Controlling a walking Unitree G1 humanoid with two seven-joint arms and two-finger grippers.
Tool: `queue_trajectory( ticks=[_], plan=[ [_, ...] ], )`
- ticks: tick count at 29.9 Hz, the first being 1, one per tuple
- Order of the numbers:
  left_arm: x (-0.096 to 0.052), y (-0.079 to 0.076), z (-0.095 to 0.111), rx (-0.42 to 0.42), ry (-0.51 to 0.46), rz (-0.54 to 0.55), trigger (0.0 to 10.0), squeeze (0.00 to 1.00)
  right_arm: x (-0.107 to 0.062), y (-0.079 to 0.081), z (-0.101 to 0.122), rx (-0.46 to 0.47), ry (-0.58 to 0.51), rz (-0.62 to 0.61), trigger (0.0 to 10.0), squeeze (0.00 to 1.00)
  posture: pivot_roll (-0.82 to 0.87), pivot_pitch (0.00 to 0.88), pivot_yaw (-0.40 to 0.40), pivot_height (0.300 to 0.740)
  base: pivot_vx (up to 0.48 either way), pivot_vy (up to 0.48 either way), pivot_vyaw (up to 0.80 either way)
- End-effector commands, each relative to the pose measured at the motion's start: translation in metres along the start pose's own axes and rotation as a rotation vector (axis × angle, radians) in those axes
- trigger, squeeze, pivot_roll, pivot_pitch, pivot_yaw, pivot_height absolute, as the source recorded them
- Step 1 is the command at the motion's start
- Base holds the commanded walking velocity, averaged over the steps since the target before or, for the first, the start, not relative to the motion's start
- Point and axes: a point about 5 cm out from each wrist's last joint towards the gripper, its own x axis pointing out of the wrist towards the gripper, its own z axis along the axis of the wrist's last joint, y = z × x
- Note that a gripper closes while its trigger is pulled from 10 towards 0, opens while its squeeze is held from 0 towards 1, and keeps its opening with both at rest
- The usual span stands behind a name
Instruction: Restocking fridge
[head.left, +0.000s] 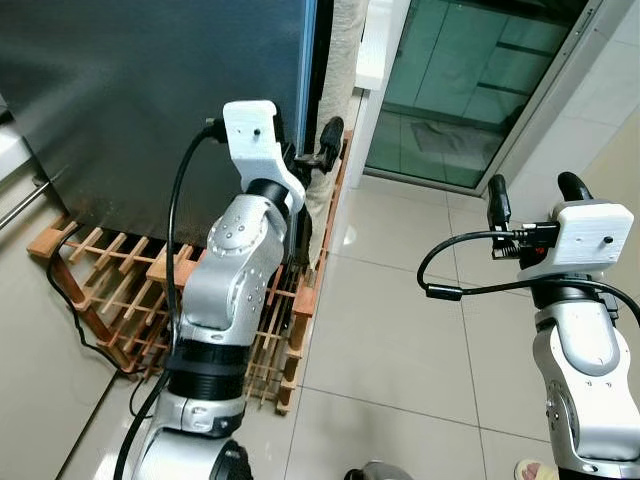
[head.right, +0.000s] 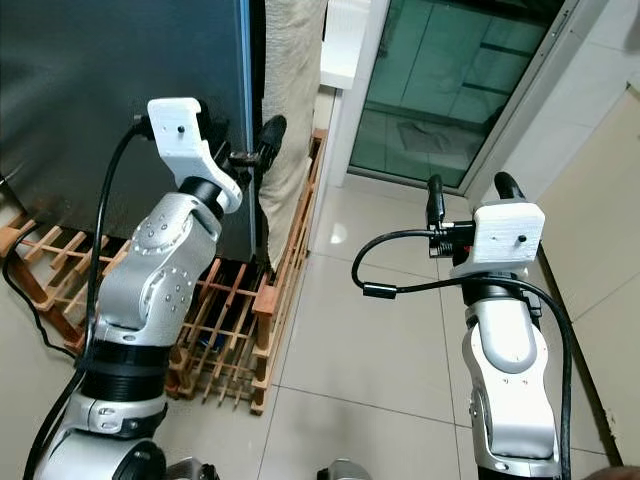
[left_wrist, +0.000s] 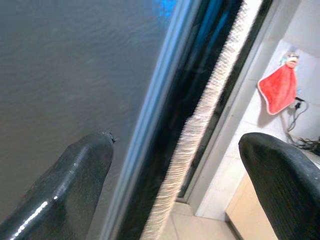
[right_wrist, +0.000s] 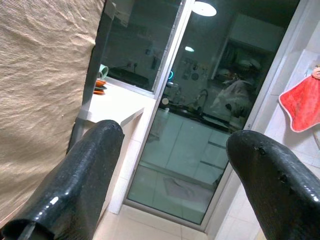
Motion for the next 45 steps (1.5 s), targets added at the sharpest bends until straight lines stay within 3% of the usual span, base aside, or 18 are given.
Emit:
queue_trajectory(
  ticks=[1,7,21,29,41,45],
  plan=[
    [0.001,-0.006,0.007,-0.005,-0.01,-0.031,10.0,0.0,0.002,-0.004,0.002,-0.019,-0.015,-0.014,10.0,0.0,-0.15,0.0,-0.076,0.711,0.0,0.0,0.0],
    [-0.002,-0.003,0.003,-0.007,0.018,-0.025,10.0,0.0,0.002,-0.004,0.002,-0.019,-0.013,-0.014,10.0,0.0,-0.15,0.0,-0.076,0.711,0.0,0.0,0.0],
    [-0.005,-0.01,0.006,-0.131,0.039,-0.066,10.0,0.0,0.002,0.0,0.004,0.044,-0.021,0.02,10.0,0.0,-0.15,0.0,-0.077,0.711,0.0,0.0,0.0],
    [-0.005,-0.013,0.014,-0.209,0.021,-0.061,10.0,0.0,-0.001,0.008,0.0,0.08,0.013,0.114,10.0,0.0,-0.15,0.0,-0.077,0.711,0.0,0.0,0.0],
    [-0.002,-0.013,0.014,-0.196,0.034,-0.046,10.0,0.0,0.0,0.01,-0.001,0.091,0.018,0.126,10.0,0.0,-0.15,0.0,-0.075,0.711,0.0,0.0,0.0],
    [0.002,-0.018,0.014,-0.125,0.016,-0.046,10.0,0.0,0.0,0.013,-0.002,0.102,0.021,0.146,10.0,0.0,-0.15,0.0,-0.077,0.711,0.0,0.0,0.0]
  ],
)
